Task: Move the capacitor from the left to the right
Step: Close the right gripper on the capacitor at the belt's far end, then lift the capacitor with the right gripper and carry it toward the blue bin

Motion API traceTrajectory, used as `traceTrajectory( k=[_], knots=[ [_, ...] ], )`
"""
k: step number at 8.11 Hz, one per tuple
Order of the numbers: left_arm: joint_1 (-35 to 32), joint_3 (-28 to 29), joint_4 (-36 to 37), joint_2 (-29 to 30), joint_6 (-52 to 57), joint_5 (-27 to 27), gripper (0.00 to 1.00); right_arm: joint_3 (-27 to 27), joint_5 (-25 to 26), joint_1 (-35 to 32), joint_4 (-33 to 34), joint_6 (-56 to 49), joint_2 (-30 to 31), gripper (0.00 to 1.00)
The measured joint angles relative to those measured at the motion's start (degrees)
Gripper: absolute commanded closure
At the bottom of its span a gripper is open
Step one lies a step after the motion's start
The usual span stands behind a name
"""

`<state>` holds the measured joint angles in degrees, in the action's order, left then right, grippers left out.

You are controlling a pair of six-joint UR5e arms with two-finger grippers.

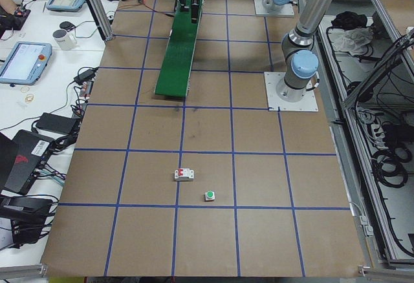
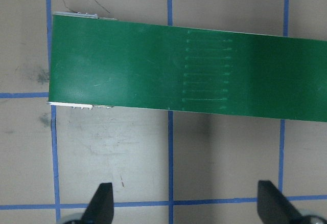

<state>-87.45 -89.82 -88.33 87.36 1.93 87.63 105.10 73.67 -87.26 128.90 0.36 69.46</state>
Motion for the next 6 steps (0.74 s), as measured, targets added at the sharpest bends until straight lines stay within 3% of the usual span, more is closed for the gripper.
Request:
traceTrajectory(
  k=[1, 2, 4, 6],
  knots=[
    [0.0, 0.0, 0.0, 0.0, 0.0, 0.0, 0.00, 0.0, 1.9, 0.0, -1.1, -0.3, 0.1, 0.96],
    [0.0, 0.0, 0.0, 0.0, 0.0, 0.0, 0.00, -0.1, 3.0, 0.0, -2.2, -0.9, 0.3, 1.00],
    [0.0, -0.1, 0.0, -0.1, 0.0, 0.0, 0.00, -1.5, 7.0, 0.1, -4.3, -2.9, 0.8, 1.00],
    [0.0, -0.1, 0.0, -0.1, 0.2, 0.0, 0.00, -7.6, 11.4, 1.2, -11.6, -9.5, 2.1, 1.00]
  ],
)
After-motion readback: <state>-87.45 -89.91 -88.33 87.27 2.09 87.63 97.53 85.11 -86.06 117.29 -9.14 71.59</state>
